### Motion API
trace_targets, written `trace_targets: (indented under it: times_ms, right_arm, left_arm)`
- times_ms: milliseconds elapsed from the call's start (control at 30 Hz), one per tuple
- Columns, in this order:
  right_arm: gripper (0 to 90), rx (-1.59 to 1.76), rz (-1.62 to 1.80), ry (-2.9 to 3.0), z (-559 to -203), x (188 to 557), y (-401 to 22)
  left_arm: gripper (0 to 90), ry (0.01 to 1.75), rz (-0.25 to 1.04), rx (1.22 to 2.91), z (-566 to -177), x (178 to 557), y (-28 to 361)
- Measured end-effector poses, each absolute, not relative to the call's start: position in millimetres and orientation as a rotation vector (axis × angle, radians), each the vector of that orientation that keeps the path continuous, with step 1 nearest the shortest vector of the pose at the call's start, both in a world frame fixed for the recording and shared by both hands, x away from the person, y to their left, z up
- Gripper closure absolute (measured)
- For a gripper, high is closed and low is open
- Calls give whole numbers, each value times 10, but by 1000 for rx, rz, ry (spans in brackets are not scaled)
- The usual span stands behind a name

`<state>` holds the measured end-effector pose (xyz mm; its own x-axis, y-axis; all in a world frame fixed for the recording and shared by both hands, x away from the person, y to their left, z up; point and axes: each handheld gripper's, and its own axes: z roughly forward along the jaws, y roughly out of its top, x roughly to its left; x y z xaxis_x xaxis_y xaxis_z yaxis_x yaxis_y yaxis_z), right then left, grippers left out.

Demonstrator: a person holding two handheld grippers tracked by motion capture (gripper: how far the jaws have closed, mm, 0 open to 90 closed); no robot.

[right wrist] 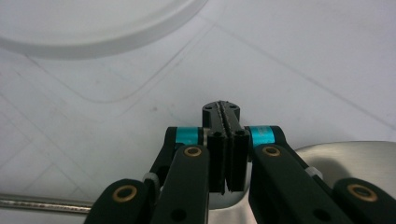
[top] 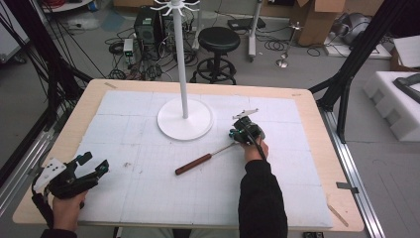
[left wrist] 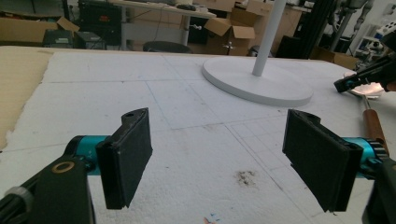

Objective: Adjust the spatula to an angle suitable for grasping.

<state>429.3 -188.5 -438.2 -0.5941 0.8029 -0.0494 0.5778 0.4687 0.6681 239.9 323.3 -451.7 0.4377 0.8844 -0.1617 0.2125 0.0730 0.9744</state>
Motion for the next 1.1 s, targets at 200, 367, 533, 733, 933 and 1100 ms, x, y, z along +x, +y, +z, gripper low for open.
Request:
trace_targets:
  times_ms: [200,367,533,733,933,1100]
  right_arm:
    - [896,1123,795,2430,-4324,4183,-1964]
    - [897,1108,785,2470,-4302,3993,-2083]
    - [897,1103,793,2471,-4306,3789,-2205]
    - [897,1108,819,2454,-4326,3416,-2393]
    - [898,1097,822,2455,-4328,3131,-2460]
    - [897,1103,829,2450,-4328,2950,-2486]
  left_arm:
    - [242,1033,668,1430,-4520,2393,3244]
    - [242,1037,664,1432,-4519,2399,3243]
    - [243,1040,666,1434,-4518,2401,3241]
    - [244,1037,672,1438,-4518,2398,3235]
    - [245,1039,673,1442,-4516,2402,3234]
    - [244,1038,675,1445,-4516,2402,3230]
